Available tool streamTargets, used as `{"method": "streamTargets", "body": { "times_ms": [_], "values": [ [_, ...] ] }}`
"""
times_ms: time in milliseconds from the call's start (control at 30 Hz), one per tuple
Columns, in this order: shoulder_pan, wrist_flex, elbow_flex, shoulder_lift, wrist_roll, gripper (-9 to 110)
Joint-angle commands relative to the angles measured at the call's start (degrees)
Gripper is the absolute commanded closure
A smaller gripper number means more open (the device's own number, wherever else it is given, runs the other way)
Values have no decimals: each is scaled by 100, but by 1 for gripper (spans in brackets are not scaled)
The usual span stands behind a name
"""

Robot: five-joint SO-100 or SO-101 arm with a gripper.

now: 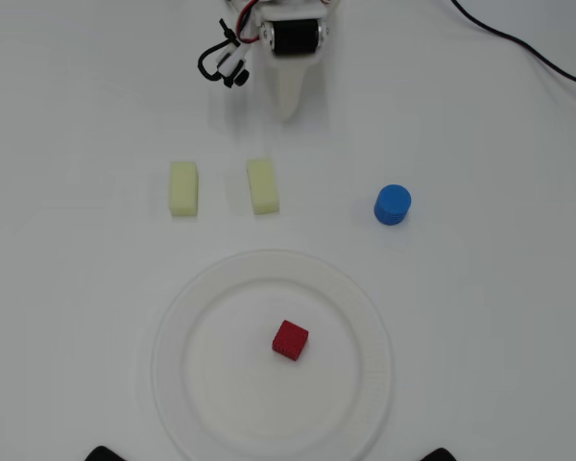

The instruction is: Grasp a red block and put it in the dish.

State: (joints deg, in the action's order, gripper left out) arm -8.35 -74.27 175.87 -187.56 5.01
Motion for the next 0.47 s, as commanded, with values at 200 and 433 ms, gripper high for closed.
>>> {"method": "streamTargets", "body": {
  "times_ms": [200,433],
  "values": [
    [-35,-88,642,-1020,185,101],
    [-35,-79,642,-1020,185,101]
  ]
}}
